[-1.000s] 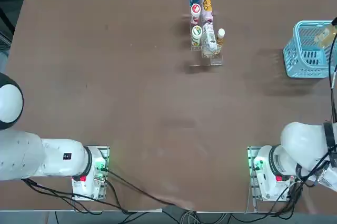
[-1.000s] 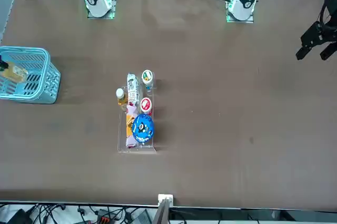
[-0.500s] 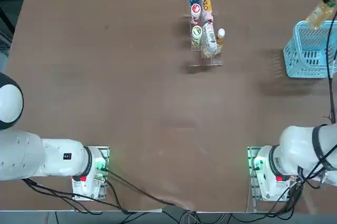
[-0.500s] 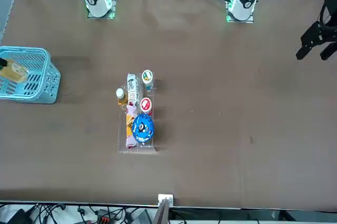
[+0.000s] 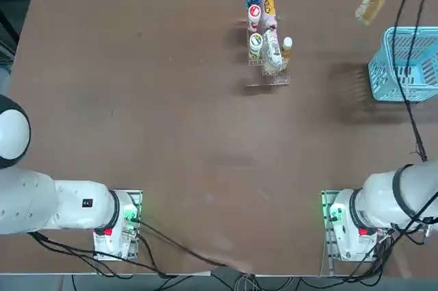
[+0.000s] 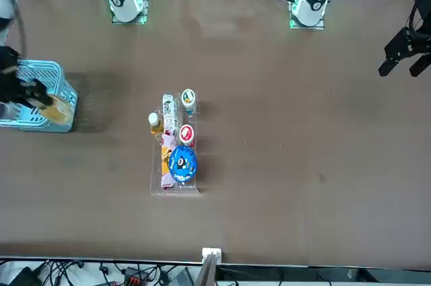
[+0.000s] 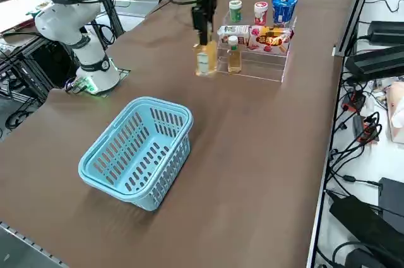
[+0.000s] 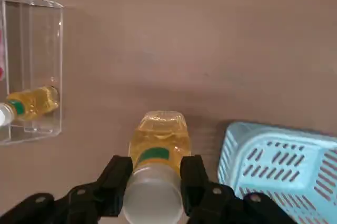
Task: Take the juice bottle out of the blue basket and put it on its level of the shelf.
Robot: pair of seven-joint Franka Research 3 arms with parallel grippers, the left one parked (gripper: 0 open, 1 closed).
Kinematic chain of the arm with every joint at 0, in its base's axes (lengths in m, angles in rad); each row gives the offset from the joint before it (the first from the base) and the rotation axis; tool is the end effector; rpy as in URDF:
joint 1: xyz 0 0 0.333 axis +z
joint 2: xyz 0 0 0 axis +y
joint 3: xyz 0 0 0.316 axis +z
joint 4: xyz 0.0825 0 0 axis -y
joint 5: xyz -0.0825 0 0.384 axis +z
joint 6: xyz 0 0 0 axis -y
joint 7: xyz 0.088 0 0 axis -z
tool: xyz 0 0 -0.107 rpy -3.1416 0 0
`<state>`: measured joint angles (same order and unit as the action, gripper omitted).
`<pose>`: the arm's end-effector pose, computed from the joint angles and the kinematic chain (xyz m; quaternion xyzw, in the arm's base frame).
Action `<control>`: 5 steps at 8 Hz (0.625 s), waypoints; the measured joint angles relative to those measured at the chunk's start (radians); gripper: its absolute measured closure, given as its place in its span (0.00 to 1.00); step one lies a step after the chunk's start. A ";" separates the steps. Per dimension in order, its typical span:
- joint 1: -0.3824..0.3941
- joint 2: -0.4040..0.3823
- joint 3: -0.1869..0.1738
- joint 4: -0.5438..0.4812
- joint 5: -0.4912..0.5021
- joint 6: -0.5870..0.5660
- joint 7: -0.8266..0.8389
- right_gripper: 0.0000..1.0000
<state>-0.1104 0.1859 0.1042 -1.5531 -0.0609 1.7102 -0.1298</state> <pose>0.6165 -0.0145 0.5365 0.9975 0.0656 -0.0152 0.0195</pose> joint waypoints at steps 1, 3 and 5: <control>0.049 0.021 0.000 0.000 -0.020 0.031 0.015 0.46; 0.112 0.072 0.000 -0.001 -0.035 0.069 -0.063 0.46; 0.175 0.134 0.000 0.001 -0.038 0.142 -0.239 0.46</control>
<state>0.0645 0.3203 0.1043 -1.5522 -0.0992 1.8518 -0.3691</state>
